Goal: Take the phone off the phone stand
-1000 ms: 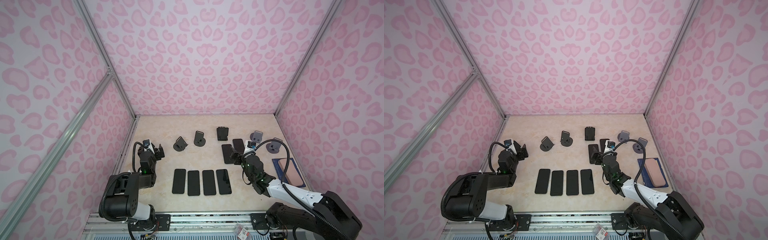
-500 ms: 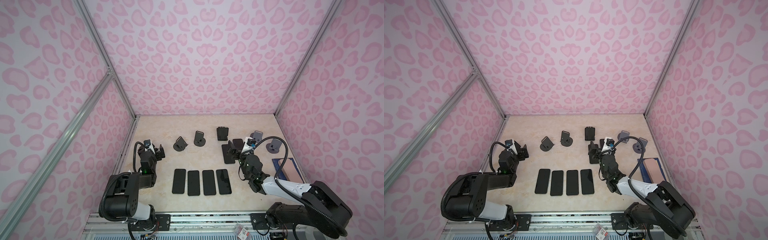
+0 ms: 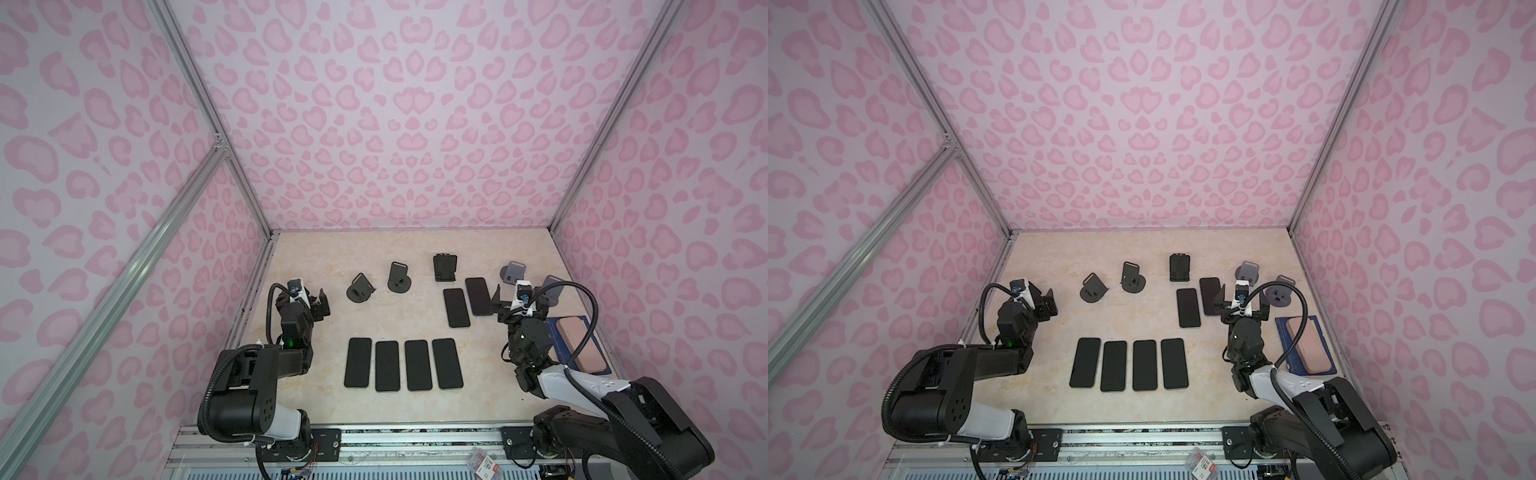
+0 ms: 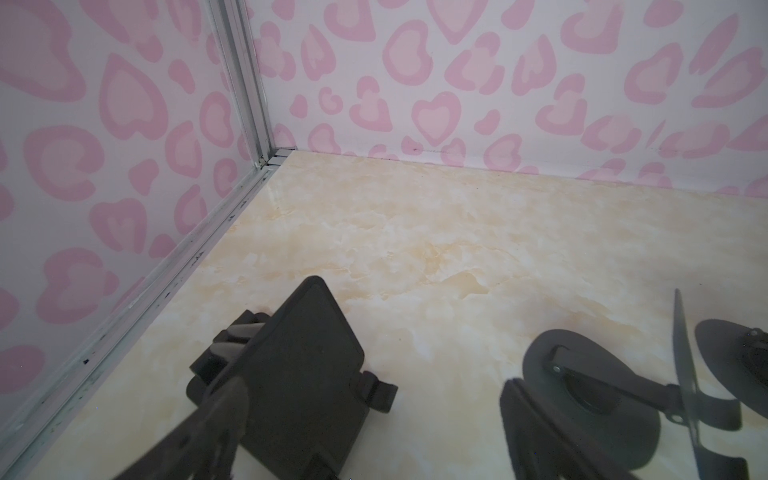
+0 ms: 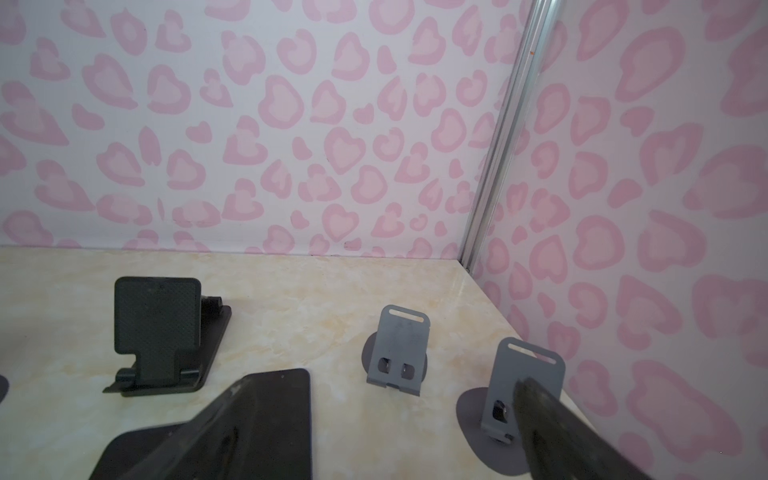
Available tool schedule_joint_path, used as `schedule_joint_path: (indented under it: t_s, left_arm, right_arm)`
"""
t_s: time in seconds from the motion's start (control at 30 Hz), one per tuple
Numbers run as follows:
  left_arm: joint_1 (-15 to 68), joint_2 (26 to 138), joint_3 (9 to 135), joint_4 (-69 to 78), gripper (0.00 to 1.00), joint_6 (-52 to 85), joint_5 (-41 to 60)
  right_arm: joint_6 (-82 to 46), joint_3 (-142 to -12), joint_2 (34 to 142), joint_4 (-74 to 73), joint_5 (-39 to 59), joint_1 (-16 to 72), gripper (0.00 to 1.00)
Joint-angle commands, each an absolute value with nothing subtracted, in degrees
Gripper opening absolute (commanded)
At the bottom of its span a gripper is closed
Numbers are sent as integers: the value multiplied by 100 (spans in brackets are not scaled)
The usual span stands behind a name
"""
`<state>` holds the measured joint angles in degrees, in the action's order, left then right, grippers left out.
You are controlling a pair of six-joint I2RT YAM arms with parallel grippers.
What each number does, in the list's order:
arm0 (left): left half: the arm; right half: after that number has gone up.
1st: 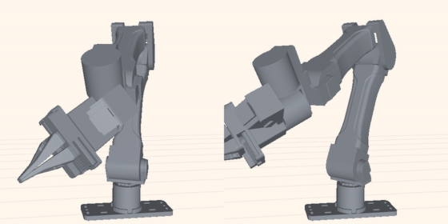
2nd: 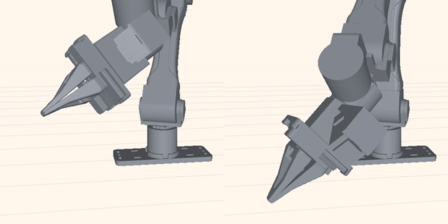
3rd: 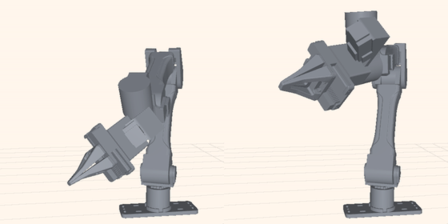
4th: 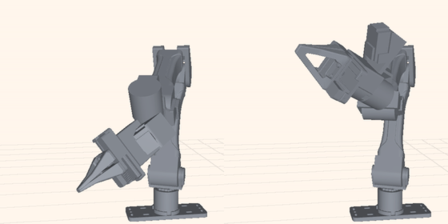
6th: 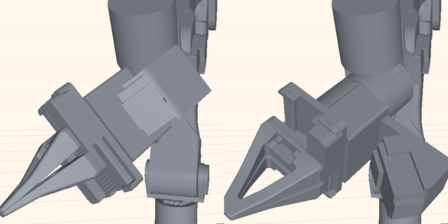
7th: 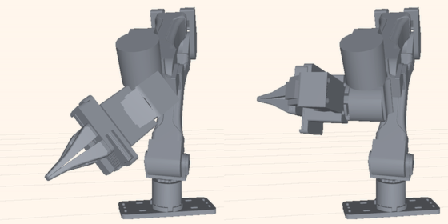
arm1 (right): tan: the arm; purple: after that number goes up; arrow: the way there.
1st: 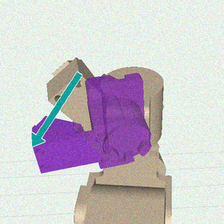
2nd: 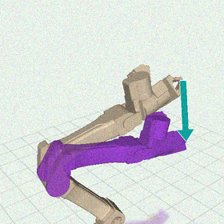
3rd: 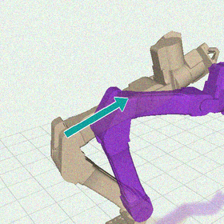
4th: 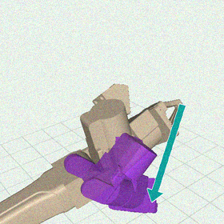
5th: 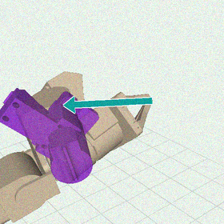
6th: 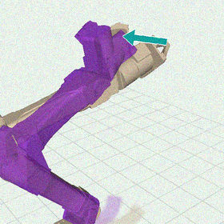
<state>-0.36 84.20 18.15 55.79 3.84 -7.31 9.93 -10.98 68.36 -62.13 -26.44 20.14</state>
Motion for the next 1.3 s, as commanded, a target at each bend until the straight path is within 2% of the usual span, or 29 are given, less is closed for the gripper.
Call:
schedule_joint_path:
  t_s: [0.0, 0.07, 0.17, 0.33, 0.57, 0.8, 0.83, 0.93, 1.27]
  left_arm:
    - [-37, 8442, 1856, 5660, 98, 332, -729]
    - [-40, 8445, 1855, 5656, 98, 334, -729]
    - [-38, 8439, 1857, 5660, 98, 331, -729]
    - [-36, 8439, 1862, 5660, 98, 330, -729]
    - [-36, 8444, 1862, 5660, 98, 325, -729]
    - [-43, 8438, 1856, 5656, 98, 332, -729]
    - [-39, 8441, 1858, 5660, 98, 331, -729]
    - [-43, 8438, 1857, 5660, 98, 327, -729]
    - [-43, 8442, 1859, 5660, 98, 329, -729]
  right_arm:
    - [1375, -1010, 6658, -5583, -2389, 1873, 99]
    - [1139, -917, 6707, -5504, -2012, 1584, 99]
    - [348, -340, 7238, -7050, -1686, 1084, 99]
    - [200, 45, 8334, -8921, -1516, 628, 100]
    - [522, -587, 9362, -8879, -656, 575, 100]
    - [86, -1613, 9066, -6593, -1866, 599, 100]
    - [-25, -1741, 9025, -6319, -1617, 440, 100]
    - [-133, -1810, 8995, -6144, -1286, 298, 100]
    - [-132, -1809, 9005, -6161, -1281, 289, 100]
